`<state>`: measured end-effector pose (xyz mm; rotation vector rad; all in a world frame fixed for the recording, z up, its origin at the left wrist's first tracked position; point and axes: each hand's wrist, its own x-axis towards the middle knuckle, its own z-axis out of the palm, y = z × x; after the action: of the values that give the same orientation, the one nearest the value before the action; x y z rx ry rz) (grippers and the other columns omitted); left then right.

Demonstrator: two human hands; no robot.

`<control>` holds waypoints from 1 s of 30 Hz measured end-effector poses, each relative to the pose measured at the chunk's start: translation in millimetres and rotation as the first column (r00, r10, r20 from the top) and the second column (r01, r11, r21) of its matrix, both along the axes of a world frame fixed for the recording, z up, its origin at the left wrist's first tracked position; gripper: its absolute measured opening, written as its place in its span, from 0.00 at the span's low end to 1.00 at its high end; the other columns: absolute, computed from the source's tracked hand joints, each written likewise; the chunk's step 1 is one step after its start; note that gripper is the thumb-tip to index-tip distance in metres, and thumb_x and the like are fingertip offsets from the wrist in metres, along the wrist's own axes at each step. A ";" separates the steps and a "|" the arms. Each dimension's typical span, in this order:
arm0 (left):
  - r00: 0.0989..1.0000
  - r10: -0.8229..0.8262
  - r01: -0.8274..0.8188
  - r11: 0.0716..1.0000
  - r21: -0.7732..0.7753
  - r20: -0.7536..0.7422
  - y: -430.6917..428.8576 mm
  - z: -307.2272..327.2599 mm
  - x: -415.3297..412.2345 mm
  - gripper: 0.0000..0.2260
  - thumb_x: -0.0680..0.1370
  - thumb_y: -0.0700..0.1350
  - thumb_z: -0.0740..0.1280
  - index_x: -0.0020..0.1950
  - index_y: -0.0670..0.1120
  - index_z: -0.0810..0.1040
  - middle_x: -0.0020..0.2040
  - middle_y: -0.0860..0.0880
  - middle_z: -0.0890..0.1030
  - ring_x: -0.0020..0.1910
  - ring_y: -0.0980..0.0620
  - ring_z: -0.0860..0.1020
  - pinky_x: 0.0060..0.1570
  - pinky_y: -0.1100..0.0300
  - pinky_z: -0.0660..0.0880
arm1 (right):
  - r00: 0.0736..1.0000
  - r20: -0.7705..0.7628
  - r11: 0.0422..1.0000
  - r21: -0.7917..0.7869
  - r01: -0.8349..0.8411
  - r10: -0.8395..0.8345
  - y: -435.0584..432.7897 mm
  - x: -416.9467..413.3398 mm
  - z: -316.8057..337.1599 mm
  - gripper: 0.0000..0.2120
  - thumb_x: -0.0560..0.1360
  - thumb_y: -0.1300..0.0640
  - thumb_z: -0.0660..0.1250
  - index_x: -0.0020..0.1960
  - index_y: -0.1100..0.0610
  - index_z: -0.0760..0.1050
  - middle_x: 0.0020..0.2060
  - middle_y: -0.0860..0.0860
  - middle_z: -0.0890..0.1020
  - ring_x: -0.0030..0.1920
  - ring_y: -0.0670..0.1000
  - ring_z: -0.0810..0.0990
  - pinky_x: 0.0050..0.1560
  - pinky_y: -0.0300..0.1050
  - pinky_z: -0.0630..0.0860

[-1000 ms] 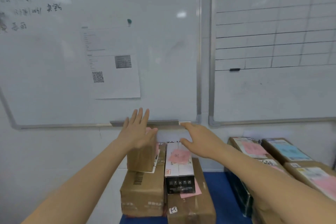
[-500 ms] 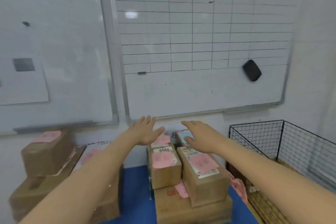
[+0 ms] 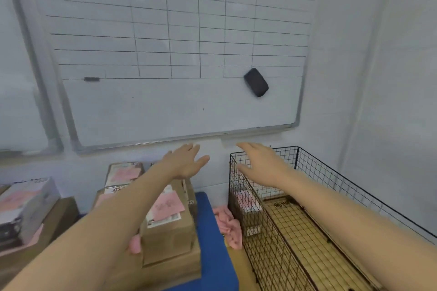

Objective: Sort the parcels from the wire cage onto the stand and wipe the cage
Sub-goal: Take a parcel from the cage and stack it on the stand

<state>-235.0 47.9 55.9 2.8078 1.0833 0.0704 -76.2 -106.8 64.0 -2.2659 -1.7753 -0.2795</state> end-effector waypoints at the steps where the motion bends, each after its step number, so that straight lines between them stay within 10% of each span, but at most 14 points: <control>1: 1.000 -0.007 0.007 1.000 0.001 -0.006 1.5 -1.1 8.7 0.30 0.81 0.62 0.45 0.79 0.49 0.46 0.79 0.49 0.46 0.78 0.52 0.45 0.75 0.48 0.46 | 1.000 0.001 1.000 0.004 0.011 -0.011 -0.7 8.6 -0.7 0.29 0.80 0.48 0.60 0.77 0.56 0.56 0.74 0.53 0.65 0.73 0.53 0.64 0.72 0.49 0.60; 18: 0.986 -0.164 0.165 0.985 -0.051 0.018 37.2 -25.0 147.1 0.34 0.79 0.64 0.49 0.79 0.46 0.47 0.79 0.48 0.48 0.78 0.50 0.48 0.75 0.47 0.50 | 0.983 -0.007 0.982 -0.053 0.184 -0.184 -14.7 135.1 -25.3 0.29 0.80 0.47 0.60 0.77 0.55 0.57 0.73 0.54 0.67 0.72 0.53 0.66 0.72 0.52 0.63; 30: 0.992 0.042 -0.025 0.989 -0.146 0.115 16.0 -49.4 223.7 0.33 0.81 0.61 0.52 0.78 0.43 0.48 0.79 0.46 0.50 0.77 0.47 0.52 0.75 0.50 0.52 | 1.000 -0.012 0.991 -0.131 0.002 -0.003 0.9 240.9 -49.7 0.28 0.80 0.47 0.60 0.76 0.55 0.58 0.72 0.53 0.69 0.71 0.53 0.67 0.71 0.51 0.63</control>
<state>-11.3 63.9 6.5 2.6221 1.0644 0.1528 164.7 -106.0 14.3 -2.3529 -1.8351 -0.1539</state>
